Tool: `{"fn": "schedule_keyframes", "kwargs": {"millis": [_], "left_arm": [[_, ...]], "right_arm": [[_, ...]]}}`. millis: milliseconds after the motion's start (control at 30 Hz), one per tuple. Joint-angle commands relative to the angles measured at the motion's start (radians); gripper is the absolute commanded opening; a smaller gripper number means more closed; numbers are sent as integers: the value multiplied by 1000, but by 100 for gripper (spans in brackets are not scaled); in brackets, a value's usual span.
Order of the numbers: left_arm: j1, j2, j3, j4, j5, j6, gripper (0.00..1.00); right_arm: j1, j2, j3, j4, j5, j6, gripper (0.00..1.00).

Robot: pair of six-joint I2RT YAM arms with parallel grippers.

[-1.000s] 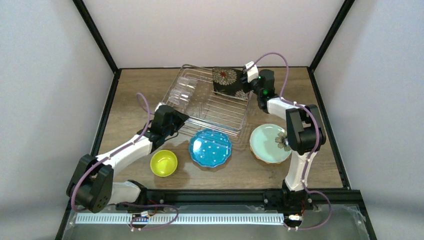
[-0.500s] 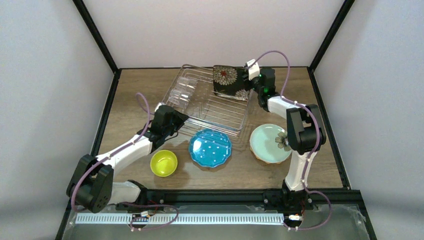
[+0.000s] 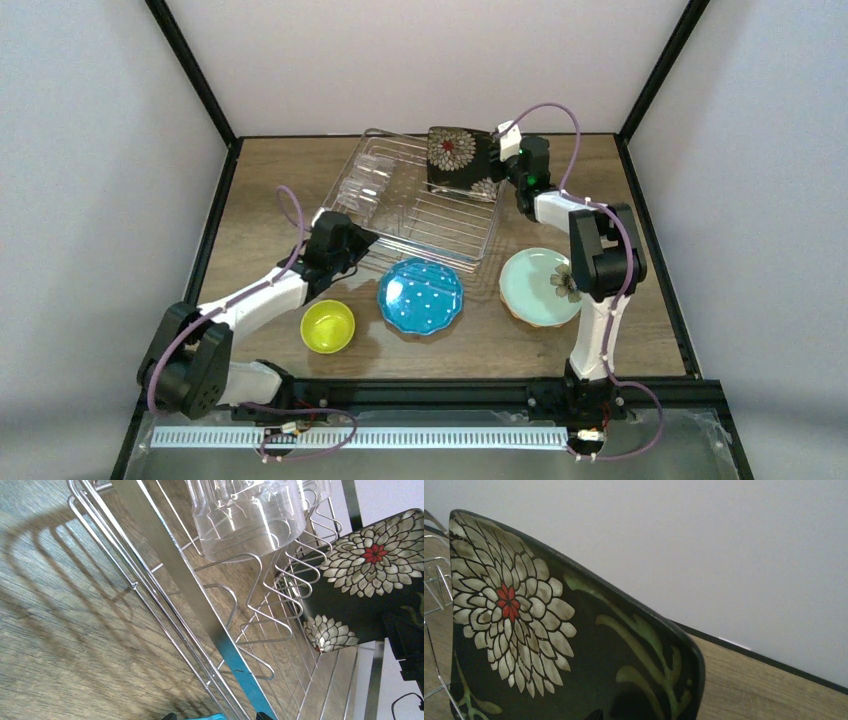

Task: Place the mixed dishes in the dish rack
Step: Place the plate on the dish rack.

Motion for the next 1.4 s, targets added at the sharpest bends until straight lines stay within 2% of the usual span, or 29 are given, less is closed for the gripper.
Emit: {"fn": "schedule_keyframes", "kwargs": {"millis": [0,133,267,467,867,1100,1367], "left_arm": [[-4,25,11,-7,2,-1,91],[-3,29,22,-7,12,4,92],[-3,27,42,-52,15,10,92],[-1,14,51,-77,27,-3,92],[0,-30,91,-169,15,-22,92],[-1,-82,124,-237,-6,-18,92],[-2,-116,147,-299,29,6,93]], "right_arm": [[6,1,-32,-3,-21,28,73],[5,-9,-30,-41,-11,45,73],[5,-33,-42,-42,18,71,83],[7,-75,-23,-64,28,108,91],[7,-152,42,-162,8,166,92],[7,-255,28,-208,59,243,92],[12,-421,4,-403,167,330,92]]}}
